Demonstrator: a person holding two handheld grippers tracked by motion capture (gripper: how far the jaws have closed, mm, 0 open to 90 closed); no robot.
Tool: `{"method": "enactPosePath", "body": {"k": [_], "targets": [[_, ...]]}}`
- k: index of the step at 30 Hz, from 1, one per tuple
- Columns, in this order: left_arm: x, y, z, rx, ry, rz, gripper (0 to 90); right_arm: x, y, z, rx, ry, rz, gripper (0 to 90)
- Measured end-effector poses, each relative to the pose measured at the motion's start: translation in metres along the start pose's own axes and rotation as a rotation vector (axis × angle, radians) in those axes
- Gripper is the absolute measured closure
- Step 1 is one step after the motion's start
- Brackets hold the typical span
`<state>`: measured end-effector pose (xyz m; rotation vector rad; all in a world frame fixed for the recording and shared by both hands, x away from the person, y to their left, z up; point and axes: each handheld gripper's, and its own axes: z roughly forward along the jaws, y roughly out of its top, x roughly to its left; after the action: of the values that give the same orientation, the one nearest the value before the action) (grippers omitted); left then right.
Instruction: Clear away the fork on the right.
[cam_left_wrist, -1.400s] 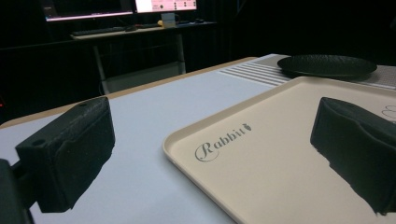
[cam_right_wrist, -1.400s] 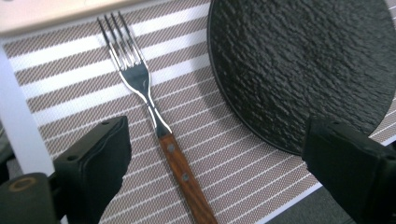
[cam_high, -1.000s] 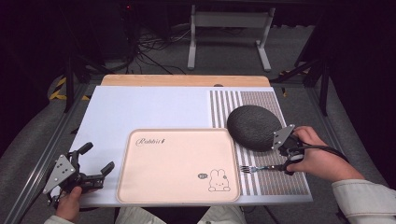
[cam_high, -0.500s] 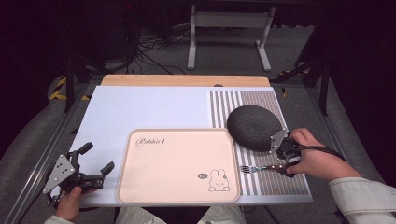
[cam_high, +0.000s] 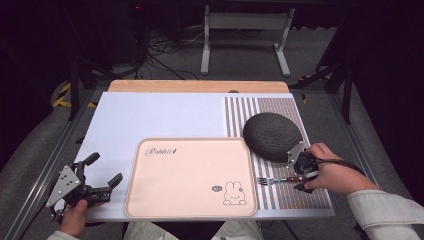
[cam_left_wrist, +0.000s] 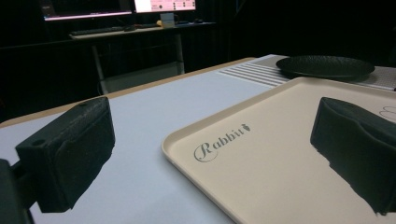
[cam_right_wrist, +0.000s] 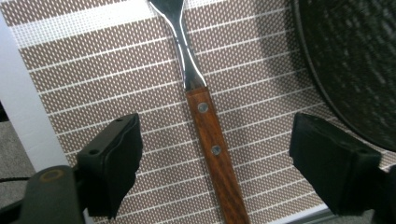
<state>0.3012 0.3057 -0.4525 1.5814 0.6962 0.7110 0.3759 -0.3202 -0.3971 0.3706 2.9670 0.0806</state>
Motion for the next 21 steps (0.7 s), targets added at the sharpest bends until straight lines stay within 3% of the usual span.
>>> {"method": "enactPosePath", "body": {"k": [12,14,21], "targets": [[0.000,0.000,0.000,-0.001,0.001,-0.003,0.5,-0.006,-0.006,0.011,0.003,0.036,-0.022,37.8],[0.000,0.000,0.000,-0.001,0.001,-0.003,0.5,-0.007,-0.006,0.012,0.012,0.046,-0.044,46.5],[0.000,0.000,0.000,0.000,0.002,-0.002,0.5,-0.008,-0.004,0.013,0.018,0.068,-0.083,64.3]]}}
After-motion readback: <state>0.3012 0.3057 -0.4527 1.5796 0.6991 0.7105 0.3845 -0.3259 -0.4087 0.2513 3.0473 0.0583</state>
